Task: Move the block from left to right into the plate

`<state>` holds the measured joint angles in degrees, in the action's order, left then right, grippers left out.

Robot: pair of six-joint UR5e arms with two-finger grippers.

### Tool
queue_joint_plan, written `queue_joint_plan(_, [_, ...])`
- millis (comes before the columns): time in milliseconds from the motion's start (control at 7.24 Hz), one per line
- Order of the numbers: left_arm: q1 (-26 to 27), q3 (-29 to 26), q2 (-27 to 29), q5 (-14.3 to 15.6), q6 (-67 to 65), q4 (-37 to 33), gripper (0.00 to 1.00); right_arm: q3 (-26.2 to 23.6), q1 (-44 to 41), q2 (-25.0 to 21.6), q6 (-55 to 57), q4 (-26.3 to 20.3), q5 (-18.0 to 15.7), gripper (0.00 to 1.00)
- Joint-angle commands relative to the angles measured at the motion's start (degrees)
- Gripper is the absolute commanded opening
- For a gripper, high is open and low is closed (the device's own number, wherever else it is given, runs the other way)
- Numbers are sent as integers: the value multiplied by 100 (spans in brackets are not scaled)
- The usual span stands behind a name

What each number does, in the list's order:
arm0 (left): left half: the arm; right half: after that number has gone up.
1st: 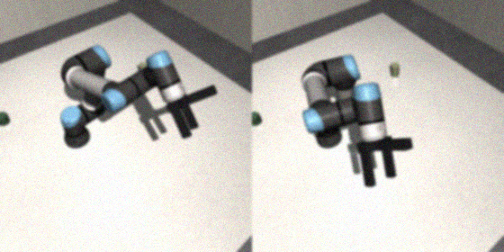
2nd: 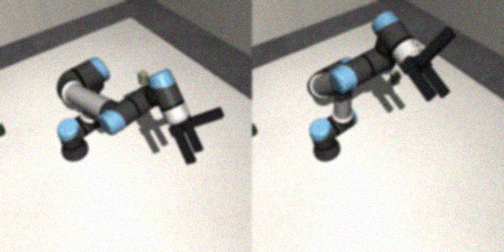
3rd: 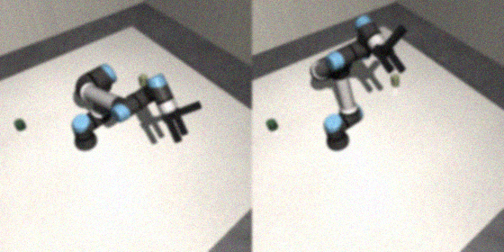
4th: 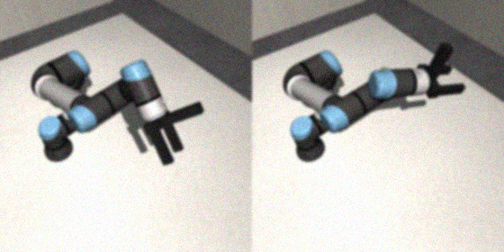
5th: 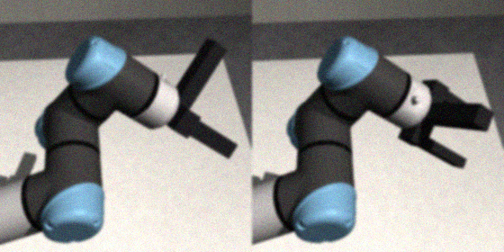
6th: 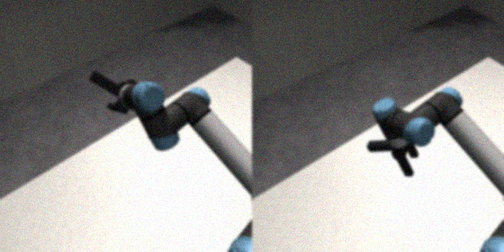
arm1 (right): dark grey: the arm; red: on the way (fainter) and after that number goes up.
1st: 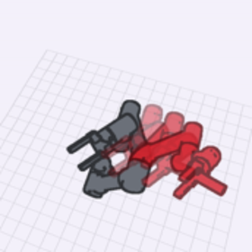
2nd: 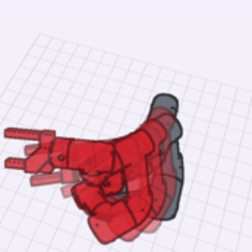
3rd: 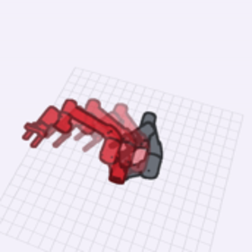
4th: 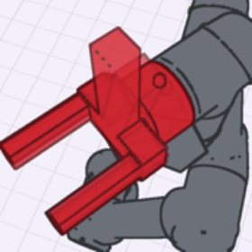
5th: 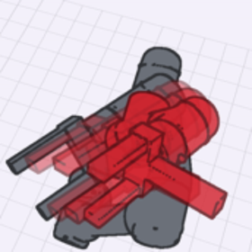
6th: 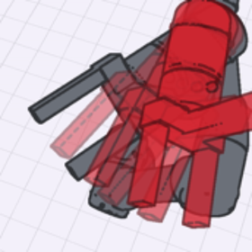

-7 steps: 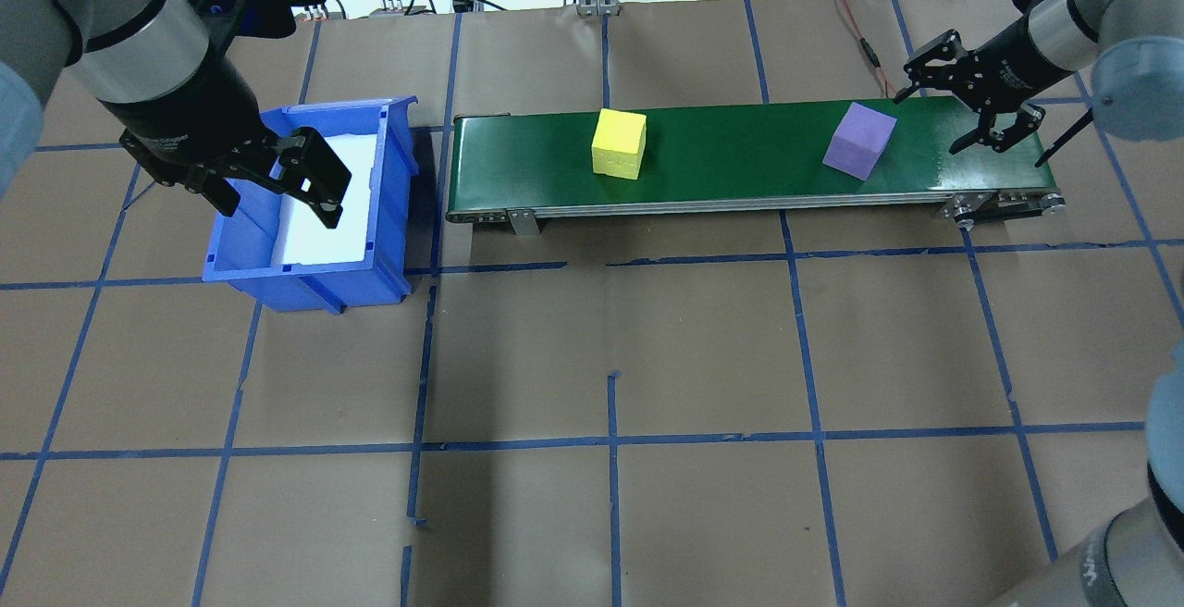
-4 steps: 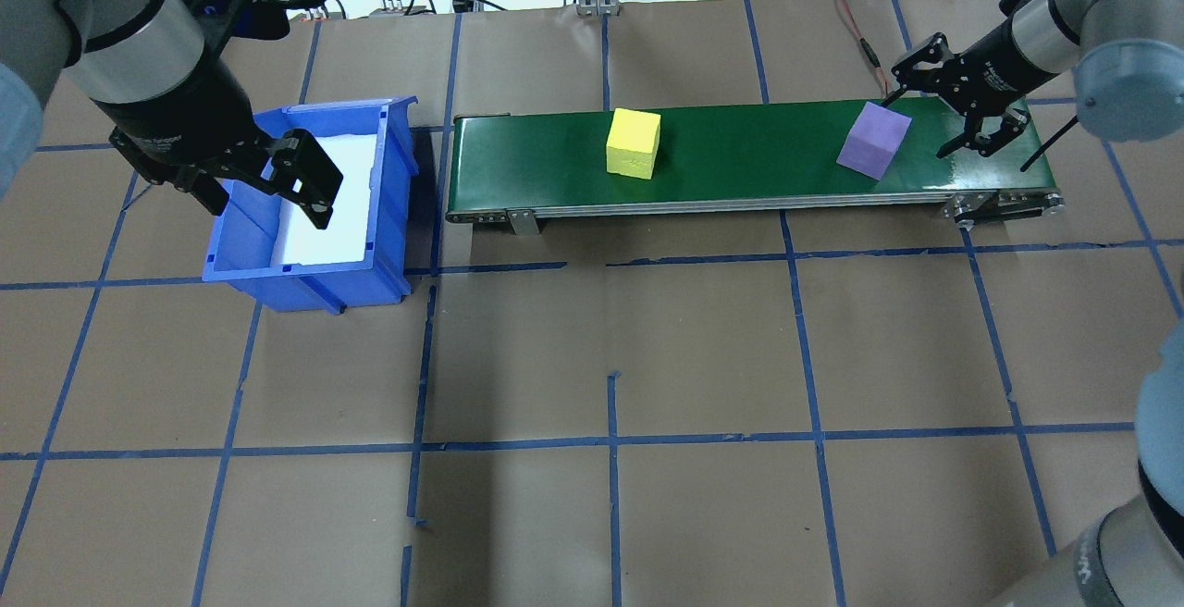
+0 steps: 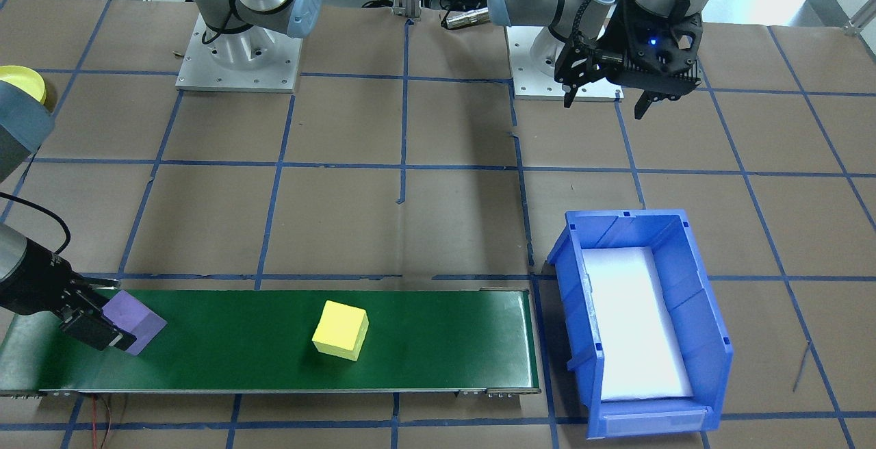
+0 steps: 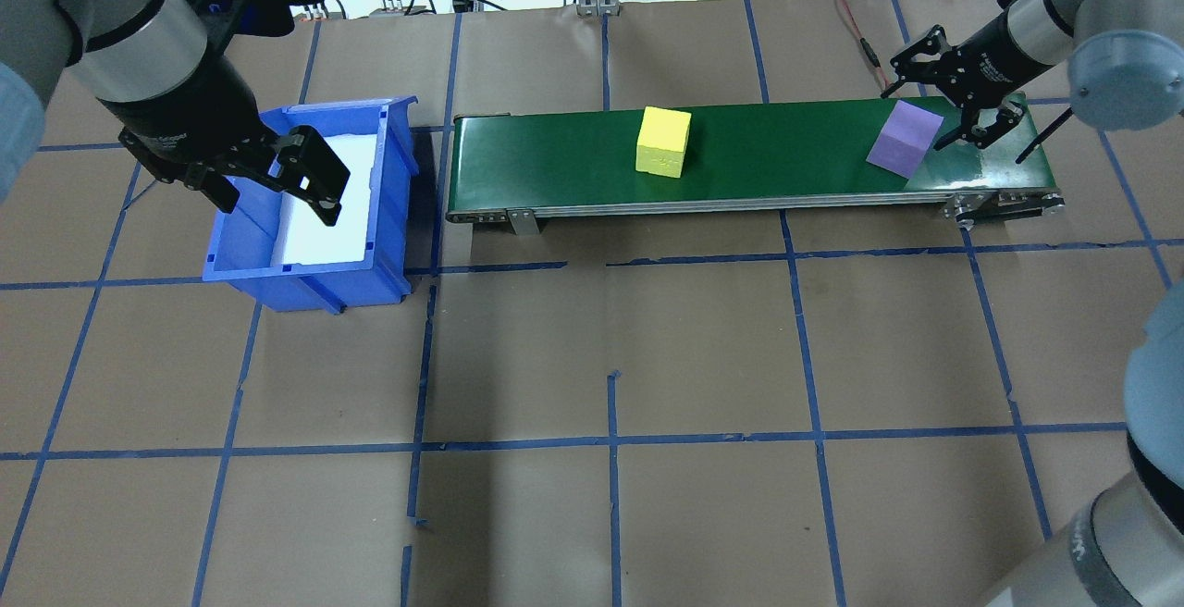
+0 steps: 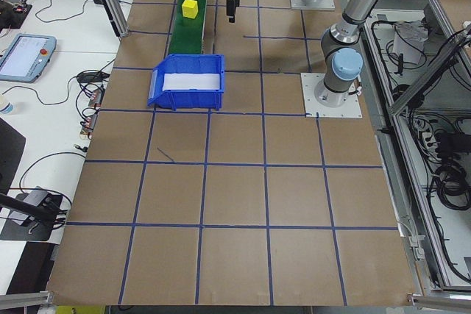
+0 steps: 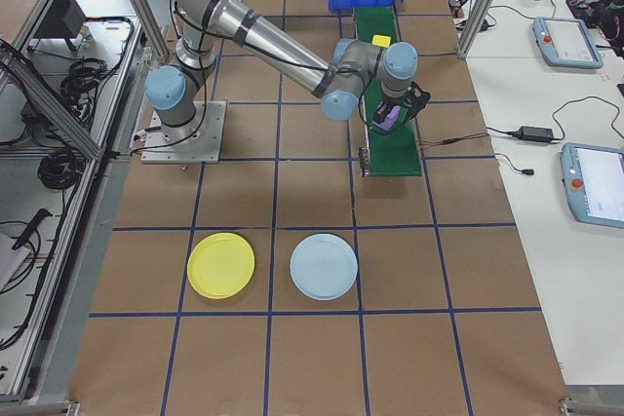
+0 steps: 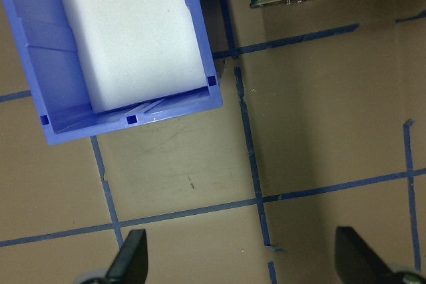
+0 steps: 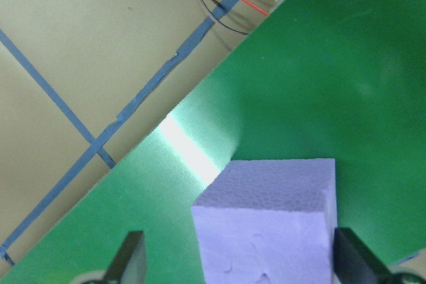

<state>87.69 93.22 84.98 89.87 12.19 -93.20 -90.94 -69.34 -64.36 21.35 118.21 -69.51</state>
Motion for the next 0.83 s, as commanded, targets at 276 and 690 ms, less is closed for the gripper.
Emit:
queue_joint_plan(276, [-68, 12, 1, -58, -874, 12, 100, 7, 0, 231, -130, 176, -176, 85])
queue_joint_plan(690, [-51, -32, 1, -110, -964, 21, 100, 24, 9, 170, -139, 80, -569, 25])
